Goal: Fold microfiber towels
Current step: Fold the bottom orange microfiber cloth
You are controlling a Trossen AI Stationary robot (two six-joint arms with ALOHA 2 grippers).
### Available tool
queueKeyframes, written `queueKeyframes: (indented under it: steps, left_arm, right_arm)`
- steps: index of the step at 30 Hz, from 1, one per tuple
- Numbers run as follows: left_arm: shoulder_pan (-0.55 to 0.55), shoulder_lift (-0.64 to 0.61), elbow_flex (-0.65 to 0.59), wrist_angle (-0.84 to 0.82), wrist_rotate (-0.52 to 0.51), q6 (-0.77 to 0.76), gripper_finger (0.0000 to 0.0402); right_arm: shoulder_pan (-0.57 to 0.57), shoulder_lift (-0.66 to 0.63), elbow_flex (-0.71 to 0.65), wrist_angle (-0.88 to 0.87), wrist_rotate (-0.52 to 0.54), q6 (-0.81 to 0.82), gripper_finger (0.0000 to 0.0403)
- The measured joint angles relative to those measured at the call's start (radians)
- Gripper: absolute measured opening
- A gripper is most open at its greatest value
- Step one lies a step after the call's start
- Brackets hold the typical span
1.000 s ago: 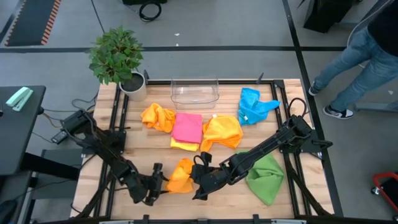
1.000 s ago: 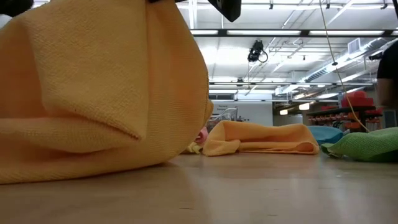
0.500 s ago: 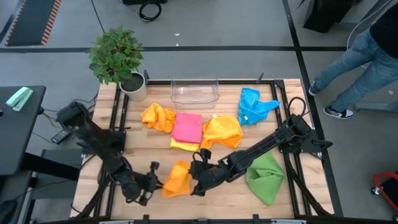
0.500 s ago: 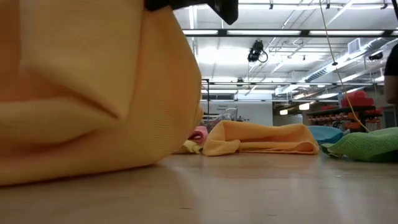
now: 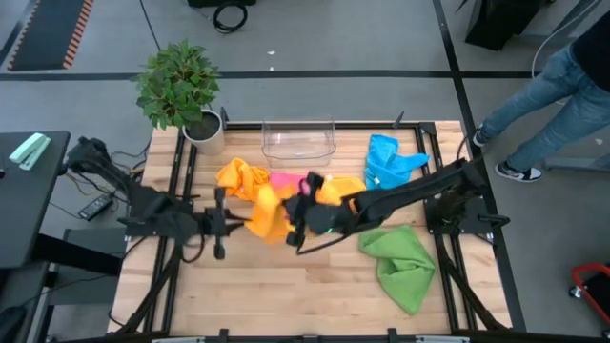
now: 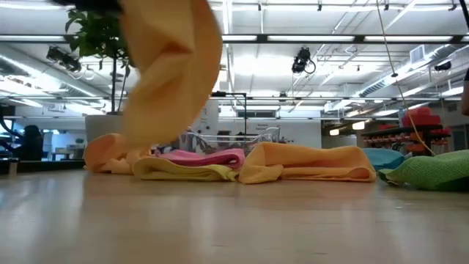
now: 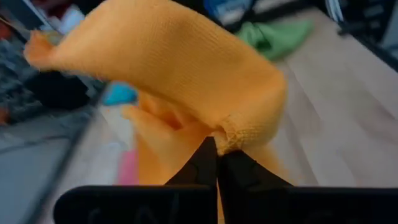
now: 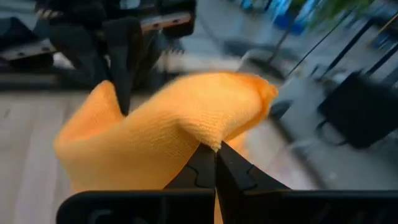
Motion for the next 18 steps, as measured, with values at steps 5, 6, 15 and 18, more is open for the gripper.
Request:
queueKeyframes:
  steps: [5,6,15,18]
  left_arm:
    - [0.037,-0.01,0.17,-0.122,0.139,-0.016,0.0005]
    - [0.034,-0.003,0.183,-0.155,0.183,-0.058,0.0005]
    - [-0.143,0.145,-0.041,-0.225,0.397,-0.557,0.0005]
    - [-0.226,0.215,-0.142,-0.093,0.401,-0.696,0.0005]
  right_arm:
    - [0.029,-0.039,0.01,-0.027,-0.002,0.054,0.0003]
    - [0.043,-0.03,0.001,-0.055,-0.028,0.109,0.0003]
    - [0.196,0.178,-0.126,-0.053,-0.16,0.58,0.0003]
    - [0.234,0.239,-0.125,-0.01,-0.175,0.67,0.0003]
